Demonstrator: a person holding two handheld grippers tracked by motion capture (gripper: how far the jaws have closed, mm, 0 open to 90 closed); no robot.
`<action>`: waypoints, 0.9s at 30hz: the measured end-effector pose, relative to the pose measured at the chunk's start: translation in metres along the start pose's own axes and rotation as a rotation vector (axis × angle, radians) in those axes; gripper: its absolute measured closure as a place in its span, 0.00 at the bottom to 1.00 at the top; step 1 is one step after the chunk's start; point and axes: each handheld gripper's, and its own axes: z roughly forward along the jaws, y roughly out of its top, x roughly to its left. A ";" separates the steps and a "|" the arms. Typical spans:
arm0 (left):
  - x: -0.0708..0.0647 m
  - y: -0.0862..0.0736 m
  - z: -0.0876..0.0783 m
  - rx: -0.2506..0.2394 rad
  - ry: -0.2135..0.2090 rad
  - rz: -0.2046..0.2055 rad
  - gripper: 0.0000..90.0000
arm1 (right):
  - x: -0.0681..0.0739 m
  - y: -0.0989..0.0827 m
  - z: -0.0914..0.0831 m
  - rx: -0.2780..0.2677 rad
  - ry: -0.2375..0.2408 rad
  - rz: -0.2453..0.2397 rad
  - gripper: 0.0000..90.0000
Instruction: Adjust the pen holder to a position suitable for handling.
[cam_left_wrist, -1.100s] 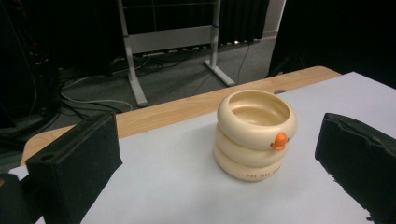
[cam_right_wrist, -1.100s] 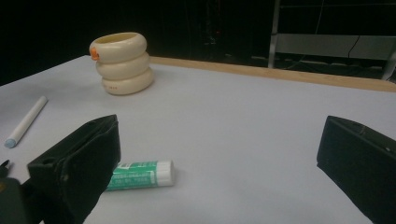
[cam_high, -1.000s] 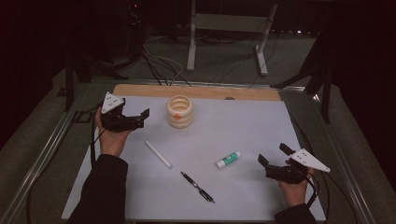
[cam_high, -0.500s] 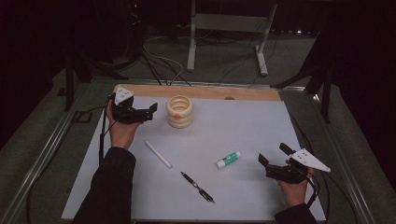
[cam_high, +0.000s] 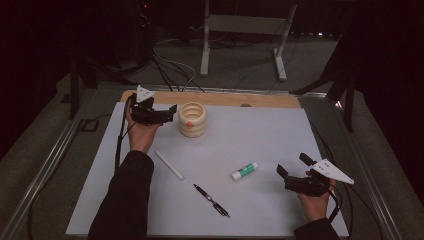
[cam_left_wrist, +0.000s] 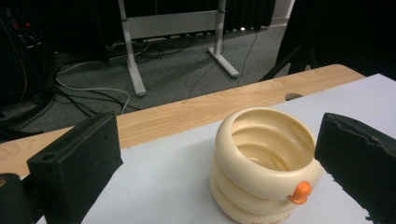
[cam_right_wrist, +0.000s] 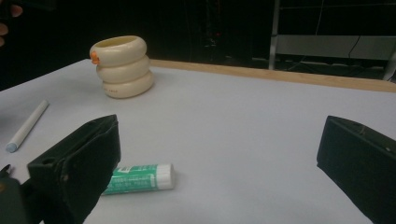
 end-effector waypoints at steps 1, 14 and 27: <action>0.000 0.000 0.002 0.003 -0.001 -0.004 0.01 | 0.000 0.000 0.000 0.000 0.001 0.001 0.00; -0.017 0.003 0.032 0.083 0.026 -0.033 0.14 | 0.000 0.000 0.001 0.001 0.004 0.001 0.00; -0.029 -0.014 0.065 0.205 0.033 -0.082 0.56 | -0.001 0.000 0.001 -0.001 0.000 0.000 0.00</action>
